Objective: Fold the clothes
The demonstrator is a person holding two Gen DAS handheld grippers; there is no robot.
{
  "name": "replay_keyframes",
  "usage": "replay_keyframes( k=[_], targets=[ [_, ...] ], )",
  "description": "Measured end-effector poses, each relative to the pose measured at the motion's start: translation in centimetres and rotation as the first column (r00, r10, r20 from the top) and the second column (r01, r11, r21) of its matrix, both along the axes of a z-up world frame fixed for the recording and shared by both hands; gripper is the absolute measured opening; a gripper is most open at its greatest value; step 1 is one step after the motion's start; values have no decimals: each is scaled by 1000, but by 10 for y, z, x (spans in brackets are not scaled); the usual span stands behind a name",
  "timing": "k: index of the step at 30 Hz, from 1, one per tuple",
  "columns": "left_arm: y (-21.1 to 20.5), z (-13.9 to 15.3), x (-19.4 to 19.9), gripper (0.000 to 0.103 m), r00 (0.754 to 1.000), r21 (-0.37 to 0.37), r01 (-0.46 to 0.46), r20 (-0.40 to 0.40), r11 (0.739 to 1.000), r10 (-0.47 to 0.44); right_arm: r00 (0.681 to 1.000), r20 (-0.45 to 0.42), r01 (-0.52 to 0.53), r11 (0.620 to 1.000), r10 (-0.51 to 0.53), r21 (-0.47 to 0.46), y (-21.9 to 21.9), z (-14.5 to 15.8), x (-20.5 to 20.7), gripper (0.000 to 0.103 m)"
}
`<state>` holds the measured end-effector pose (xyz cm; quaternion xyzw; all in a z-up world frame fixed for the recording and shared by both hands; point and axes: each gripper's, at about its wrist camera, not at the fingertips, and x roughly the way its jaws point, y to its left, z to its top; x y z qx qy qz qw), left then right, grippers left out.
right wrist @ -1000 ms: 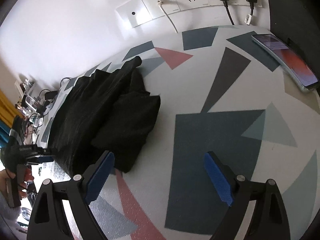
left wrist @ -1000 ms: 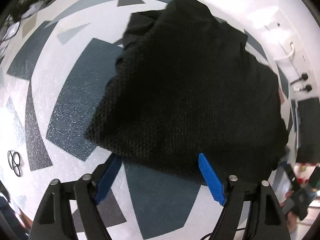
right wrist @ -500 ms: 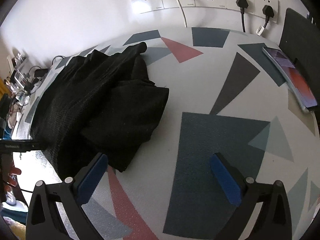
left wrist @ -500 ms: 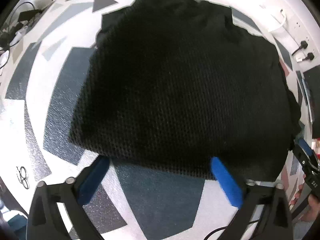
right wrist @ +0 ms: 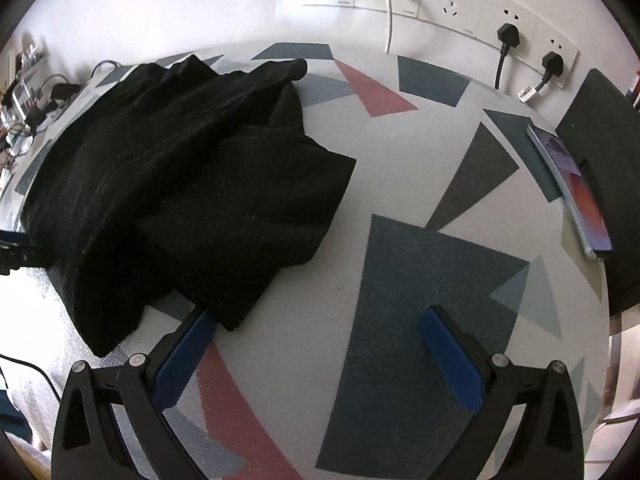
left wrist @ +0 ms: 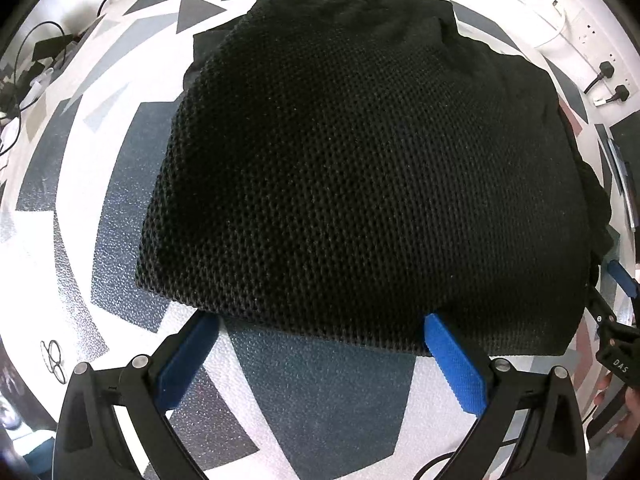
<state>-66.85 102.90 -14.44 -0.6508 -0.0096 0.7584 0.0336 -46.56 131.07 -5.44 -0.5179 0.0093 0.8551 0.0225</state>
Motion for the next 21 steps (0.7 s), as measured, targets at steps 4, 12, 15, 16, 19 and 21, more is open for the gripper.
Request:
replay_keyframes(
  k=[4,12,15,16,19,21],
  targets=[
    [-1,0,-6,103,1000,-3,1,11,1000,-1,1000,-6,3,1000,-3,2,0,-1,-1,103],
    [-8,1,-22,102,999,20,-6,54,1000,5,1000,14,13,1000,-13,3,2,-1,-7,103],
    [-25,5,-27,102,997,120,-59,59,991,52,999,32,15,1000,-15,3,3,-1,-11,103],
    [-32,6,-27,102,996,163,-84,57,983,75,999,38,15,1000,-15,2,3,0,-12,103],
    [-58,10,-26,102,986,307,-168,56,937,158,998,57,18,1000,-18,1,5,0,-16,103],
    [-79,11,-22,102,970,408,-241,62,880,237,998,62,22,1000,-22,1,5,0,-18,103]
  ],
)
